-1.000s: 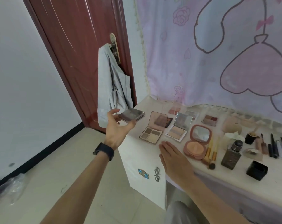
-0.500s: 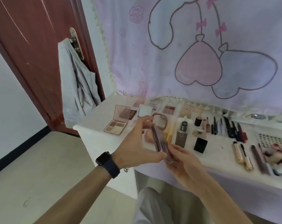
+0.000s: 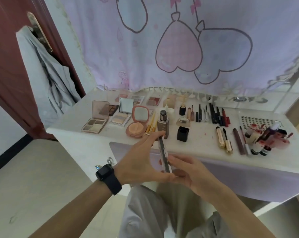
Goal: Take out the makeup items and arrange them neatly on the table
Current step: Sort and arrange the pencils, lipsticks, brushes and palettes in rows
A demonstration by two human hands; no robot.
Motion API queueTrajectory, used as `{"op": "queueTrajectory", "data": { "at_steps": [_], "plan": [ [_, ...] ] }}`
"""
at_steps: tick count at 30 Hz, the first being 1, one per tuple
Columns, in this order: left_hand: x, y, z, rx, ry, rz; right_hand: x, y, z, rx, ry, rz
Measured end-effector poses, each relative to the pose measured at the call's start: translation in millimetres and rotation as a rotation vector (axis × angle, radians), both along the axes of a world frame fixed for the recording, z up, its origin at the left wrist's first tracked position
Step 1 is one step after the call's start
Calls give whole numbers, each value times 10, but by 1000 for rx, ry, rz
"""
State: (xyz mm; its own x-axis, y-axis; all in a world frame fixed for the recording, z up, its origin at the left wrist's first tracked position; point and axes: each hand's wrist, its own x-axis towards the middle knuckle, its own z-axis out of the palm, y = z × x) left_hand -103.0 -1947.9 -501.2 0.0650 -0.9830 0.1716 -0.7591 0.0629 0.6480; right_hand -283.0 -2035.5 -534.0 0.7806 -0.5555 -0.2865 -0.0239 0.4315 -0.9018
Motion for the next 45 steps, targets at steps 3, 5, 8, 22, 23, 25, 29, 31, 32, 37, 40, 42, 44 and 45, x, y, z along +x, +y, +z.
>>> {"op": "queueTrajectory", "data": {
  "at_steps": [3, 5, 8, 22, 23, 25, 29, 31, 32, 37, 40, 42, 44, 45],
  "plan": [
    [-44, -12, 1, 15, -41, -36, -21, 6, 27, -40, -3, -17],
    [-51, 0, -10, 19, 8, -28, -37, 11, 36, -78, -9, -30],
    [-55, 40, -36, 51, 324, 52, -90, 19, 19, -147, -18, -11],
    [-165, 141, -91, 176, 630, 135, -148, 67, -20, -434, 16, 4],
    [-162, 143, -83, 176, 640, 137, -143, 75, -28, -438, 6, 3],
    [-160, 135, -74, 166, 663, 152, -132, 100, -45, -457, -15, -2],
    [-181, 95, -51, 161, 792, 203, -81, 170, -46, -619, 24, -58],
    [-212, 64, -36, 154, 882, 233, -30, 225, -27, -682, 22, -84],
    [-228, 48, -29, 149, 916, 253, 3, 251, -22, -716, 33, -100],
    [-295, -13, 8, 134, 999, 277, 92, 321, 7, -874, 141, -210],
    [-308, -20, 25, 115, 1012, 286, 119, 341, 17, -948, 189, -247],
    [-311, -13, 29, 110, 1017, 289, 136, 346, 37, -967, 210, -290],
    [-302, 14, 24, 95, 1027, 291, 137, 323, 49, -886, 209, -371],
    [-295, 31, 29, 87, 1039, 293, 126, 303, 58, -861, 207, -401]
  ]
}}
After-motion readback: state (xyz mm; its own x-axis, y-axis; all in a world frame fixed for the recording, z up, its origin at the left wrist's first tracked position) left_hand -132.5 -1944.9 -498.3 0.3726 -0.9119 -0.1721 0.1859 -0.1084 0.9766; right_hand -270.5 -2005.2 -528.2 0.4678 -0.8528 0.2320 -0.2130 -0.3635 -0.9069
